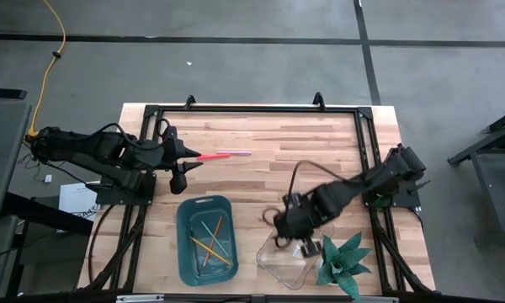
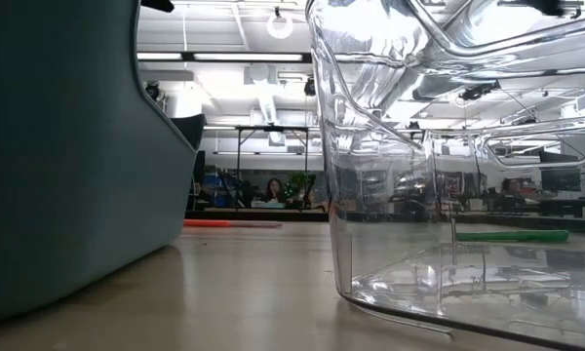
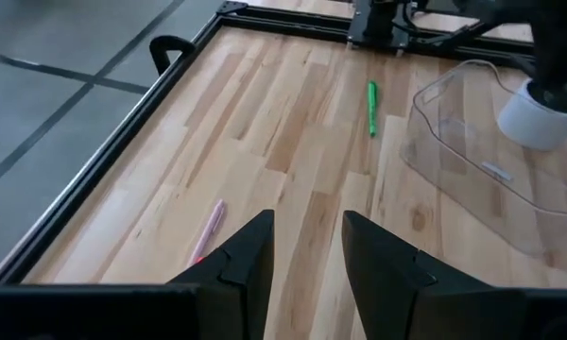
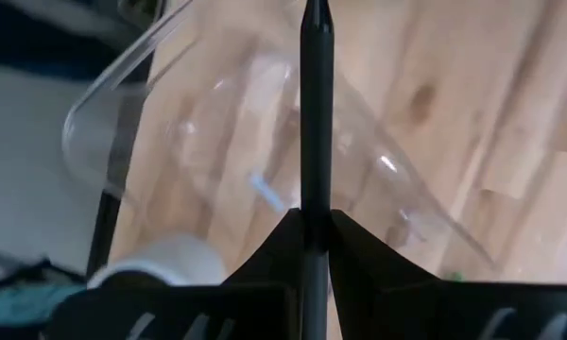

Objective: Sort pens & pencils
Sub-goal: Put the black pen into the transparent bin, then put the green pen into the transparent bin

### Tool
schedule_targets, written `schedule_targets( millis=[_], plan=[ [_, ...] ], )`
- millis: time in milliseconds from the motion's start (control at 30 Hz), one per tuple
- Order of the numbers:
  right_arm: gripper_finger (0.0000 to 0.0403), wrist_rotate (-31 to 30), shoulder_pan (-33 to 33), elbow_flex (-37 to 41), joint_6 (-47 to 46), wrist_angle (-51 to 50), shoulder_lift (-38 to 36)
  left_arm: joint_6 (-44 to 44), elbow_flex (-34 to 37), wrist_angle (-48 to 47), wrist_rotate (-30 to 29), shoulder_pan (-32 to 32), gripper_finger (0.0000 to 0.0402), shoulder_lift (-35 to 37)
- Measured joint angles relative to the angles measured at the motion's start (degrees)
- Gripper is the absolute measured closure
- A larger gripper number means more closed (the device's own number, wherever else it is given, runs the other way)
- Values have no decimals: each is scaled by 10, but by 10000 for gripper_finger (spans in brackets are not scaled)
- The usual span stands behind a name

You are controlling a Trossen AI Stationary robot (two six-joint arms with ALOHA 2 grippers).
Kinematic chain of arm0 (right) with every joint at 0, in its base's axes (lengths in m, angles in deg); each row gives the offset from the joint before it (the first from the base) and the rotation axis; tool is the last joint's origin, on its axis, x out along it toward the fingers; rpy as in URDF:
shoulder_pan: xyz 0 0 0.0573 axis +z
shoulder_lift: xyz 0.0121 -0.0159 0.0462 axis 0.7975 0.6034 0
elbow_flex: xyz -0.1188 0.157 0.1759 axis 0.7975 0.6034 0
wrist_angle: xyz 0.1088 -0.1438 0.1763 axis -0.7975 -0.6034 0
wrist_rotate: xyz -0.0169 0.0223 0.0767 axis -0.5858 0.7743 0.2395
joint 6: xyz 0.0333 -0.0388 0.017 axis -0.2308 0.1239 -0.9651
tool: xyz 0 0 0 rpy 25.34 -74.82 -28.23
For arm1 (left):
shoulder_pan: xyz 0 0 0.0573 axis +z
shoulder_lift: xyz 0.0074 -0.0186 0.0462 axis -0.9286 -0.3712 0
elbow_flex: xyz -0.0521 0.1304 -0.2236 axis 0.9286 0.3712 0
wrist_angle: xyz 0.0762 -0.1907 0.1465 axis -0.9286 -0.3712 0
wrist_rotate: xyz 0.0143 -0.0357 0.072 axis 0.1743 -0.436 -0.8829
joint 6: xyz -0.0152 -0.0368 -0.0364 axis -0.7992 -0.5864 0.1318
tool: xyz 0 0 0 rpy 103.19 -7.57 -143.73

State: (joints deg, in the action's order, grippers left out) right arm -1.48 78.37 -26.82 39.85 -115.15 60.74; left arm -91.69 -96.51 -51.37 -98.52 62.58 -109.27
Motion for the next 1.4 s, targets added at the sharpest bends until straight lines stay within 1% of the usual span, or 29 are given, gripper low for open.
schedule_targets(
  millis=[200,433,600,667,767,900,1000,1100,1167,1267,1333,1400],
  plan=[
    [387,-18,42,0,29,-25,24,-21,0,0,4,0,289,0],
    [387,-18,46,0,42,-23,51,-29,0,-1,4,0,289,0],
    [383,-17,46,0,40,-21,56,-29,0,-4,4,0,289,0],
    [375,-12,46,0,40,-18,56,-29,0,-9,4,0,289,0],
    [352,2,46,0,32,-17,56,-28,0,-22,4,0,289,0],
    [317,2,45,0,18,-9,56,-28,0,-35,3,0,289,0],
    [301,1,44,0,17,-1,53,-28,0,-43,3,0,289,0],
    [296,-29,44,-2,2,20,37,-28,0,-48,2,0,289,0],
    [296,-81,39,-14,-12,28,16,-27,0,-48,2,0,289,0],
    [296,-152,5,-21,-39,38,-31,-22,0,-48,2,0,289,0],
    [296,-167,-30,-21,-53,43,-59,-14,0,-48,2,0,289,0],
    [296,-168,-70,-18,-61,42,-83,-13,0,-48,1,0,289,0]
  ],
)
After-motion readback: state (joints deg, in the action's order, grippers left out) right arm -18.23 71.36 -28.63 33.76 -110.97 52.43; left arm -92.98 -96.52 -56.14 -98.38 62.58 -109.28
